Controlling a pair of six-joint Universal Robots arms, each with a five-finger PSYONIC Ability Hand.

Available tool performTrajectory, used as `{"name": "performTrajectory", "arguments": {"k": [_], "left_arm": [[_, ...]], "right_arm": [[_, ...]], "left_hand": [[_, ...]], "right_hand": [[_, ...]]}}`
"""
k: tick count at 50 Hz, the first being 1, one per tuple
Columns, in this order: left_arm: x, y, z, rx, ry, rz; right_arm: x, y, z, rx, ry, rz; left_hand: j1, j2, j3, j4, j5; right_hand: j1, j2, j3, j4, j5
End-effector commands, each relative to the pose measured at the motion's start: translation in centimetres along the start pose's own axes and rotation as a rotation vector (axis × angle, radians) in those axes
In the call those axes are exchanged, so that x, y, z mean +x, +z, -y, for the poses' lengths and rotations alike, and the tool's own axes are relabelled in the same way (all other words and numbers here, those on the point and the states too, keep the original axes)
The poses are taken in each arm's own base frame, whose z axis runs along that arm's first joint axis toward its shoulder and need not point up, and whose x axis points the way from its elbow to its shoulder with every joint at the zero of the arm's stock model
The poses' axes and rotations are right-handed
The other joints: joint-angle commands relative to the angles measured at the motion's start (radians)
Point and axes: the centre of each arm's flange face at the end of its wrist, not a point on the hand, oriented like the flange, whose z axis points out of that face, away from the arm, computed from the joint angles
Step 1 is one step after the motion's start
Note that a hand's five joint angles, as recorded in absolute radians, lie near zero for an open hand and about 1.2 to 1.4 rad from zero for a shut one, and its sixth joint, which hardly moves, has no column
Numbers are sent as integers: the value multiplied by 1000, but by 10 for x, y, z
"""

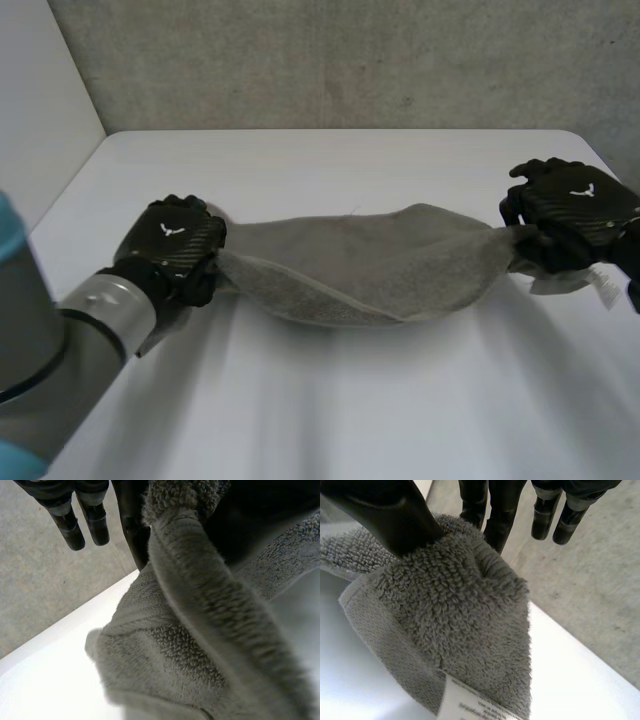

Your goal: Fold the towel.

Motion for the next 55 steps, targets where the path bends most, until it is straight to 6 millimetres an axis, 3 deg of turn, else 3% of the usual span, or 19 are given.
{"name": "performTrajectory", "arguments": {"k": [1,6,14,17,19,22,26,27,28,29,30,31,32,36,40,43,49,55], "left_arm": [[1,-28,9,-39,-8,-81],[1,-34,6,-60,-18,-111],[-3,-27,-5,-102,21,-108],[-1,-15,-17,-144,32,-123],[0,3,-28,-175,29,-131],[1,13,-33,-181,28,-133],[3,41,-50,-203,28,-135],[4,49,-55,-212,27,-136],[4,49,-55,-212,27,-136],[4,55,-58,-220,25,-135],[4,55,-59,-220,25,-135],[4,59,-62,-230,24,-135],[4,61,-64,-235,23,-139],[6,60,-67,-243,20,-145],[10,57,-69,-249,16,-155],[12,53,-70,-253,16,-160],[14,47,-64,-236,20,-164],[23,37,-59,-219,31,-187]], "right_arm": [[6,-11,2,-168,-72,95],[0,-16,-2,-275,-116,218],[1,7,-30,-334,-65,317],[7,19,-42,-340,-57,324],[14,37,-57,-336,-54,322],[15,47,-62,-322,-71,326],[24,77,-76,-299,-105,295],[29,84,-79,-301,-96,272],[29,84,-79,-301,-96,271],[32,88,-80,-296,-88,249],[32,88,-80,-296,-88,248],[32,91,-78,-285,-80,230],[30,94,-77,-272,-60,219],[27,90,-68,-235,-19,183],[28,67,-40,-145,-27,97],[22,55,-31,-93,-55,58],[10,38,-31,-75,-96,24],[2,31,-49,-122,-183,-33]], "left_hand": [[124,83,-38,-47,60],[124,83,-38,-47,60],[124,83,-38,-47,60],[124,83,-38,-47,60],[124,83,-38,-47,60],[124,83,-38,-47,60],[124,83,-38,-47,60],[124,83,-38,-47,60],[124,83,-38,-47,60],[124,83,-38,-47,60],[124,83,-38,-47,60],[124,83,-38,-47,60],[124,83,-38,-47,60],[124,83,-38,-47,60],[124,83,-38,-47,60],[124,83,-38,-47,60],[124,83,-38,-47,60],[124,83,-38,-47,60]], "right_hand": [[129,100,18,28,68],[129,100,18,28,68],[129,100,18,28,68],[129,100,18,28,68],[129,100,18,28,68],[129,100,18,28,68],[129,100,18,28,68],[-94,-123,18,28,-154],[-96,-125,18,28,-157],[-799,-829,18,28,-860],[-806,-836,18,28,-867],[-1262,-1292,18,28,-1153],[-1267,-1297,18,28,-1153],[-1267,-1297,18,28,-1153],[-1267,-1297,18,28,-1153],[-1267,-1297,18,28,-1153],[-1267,-1297,18,28,-1153],[-1267,-1297,18,28,-1153]]}}
